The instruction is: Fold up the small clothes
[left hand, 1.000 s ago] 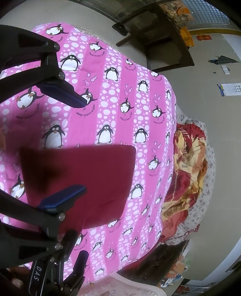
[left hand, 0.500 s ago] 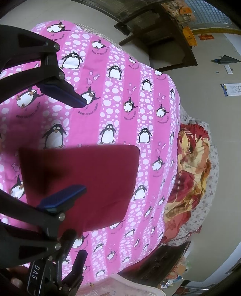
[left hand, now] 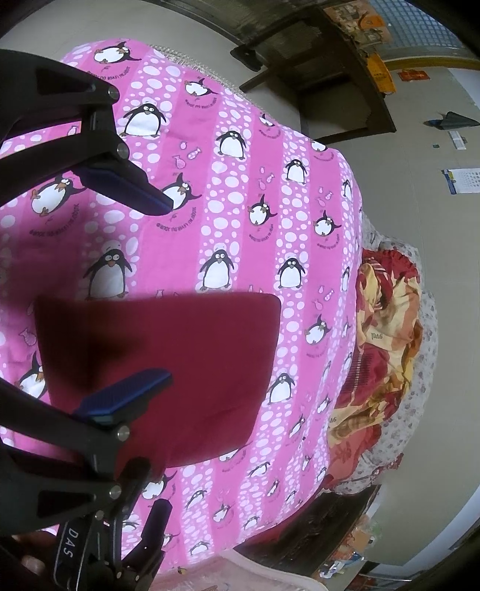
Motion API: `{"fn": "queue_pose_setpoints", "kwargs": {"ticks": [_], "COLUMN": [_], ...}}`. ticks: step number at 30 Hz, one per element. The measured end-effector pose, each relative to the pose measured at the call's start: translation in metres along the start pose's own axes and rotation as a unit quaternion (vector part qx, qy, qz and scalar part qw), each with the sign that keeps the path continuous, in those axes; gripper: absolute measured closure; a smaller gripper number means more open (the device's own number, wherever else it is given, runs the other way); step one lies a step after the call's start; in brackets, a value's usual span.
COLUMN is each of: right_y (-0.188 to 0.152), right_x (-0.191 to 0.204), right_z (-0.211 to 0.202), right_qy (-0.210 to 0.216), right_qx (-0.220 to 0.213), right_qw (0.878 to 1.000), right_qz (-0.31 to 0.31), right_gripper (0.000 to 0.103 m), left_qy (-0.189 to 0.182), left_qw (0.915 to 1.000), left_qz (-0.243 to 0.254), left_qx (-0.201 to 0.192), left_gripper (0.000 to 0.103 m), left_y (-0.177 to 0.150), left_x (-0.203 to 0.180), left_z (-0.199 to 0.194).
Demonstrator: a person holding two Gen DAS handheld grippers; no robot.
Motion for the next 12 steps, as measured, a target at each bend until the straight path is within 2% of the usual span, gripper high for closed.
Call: {"fn": "queue_pose_setpoints", "kwargs": {"ticks": [12], "right_y": [0.003], "right_x": [-0.007], "right_z": [0.006], "right_qy": [0.001], "right_qx": [0.007], "right_qw": [1.0], "right_qz": [0.007], "right_gripper": [0.017], "left_qy": [-0.003], "left_qw": [0.9999], "left_qz": [-0.004], "left_qx": [0.009], "left_gripper": [0.019], "left_y": [0.002], "left_x": [0.005], "left_z": [0.013]}}
Point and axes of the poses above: each gripper's, at about its wrist camera, not at the fingertips, and z roughly the way its jaws point, x to its left, y to its top, the point moved 9 cm from there along z, roughly the way its jaws point, and after that the axes turned 11 degrees about x, right-handed, at the moved point
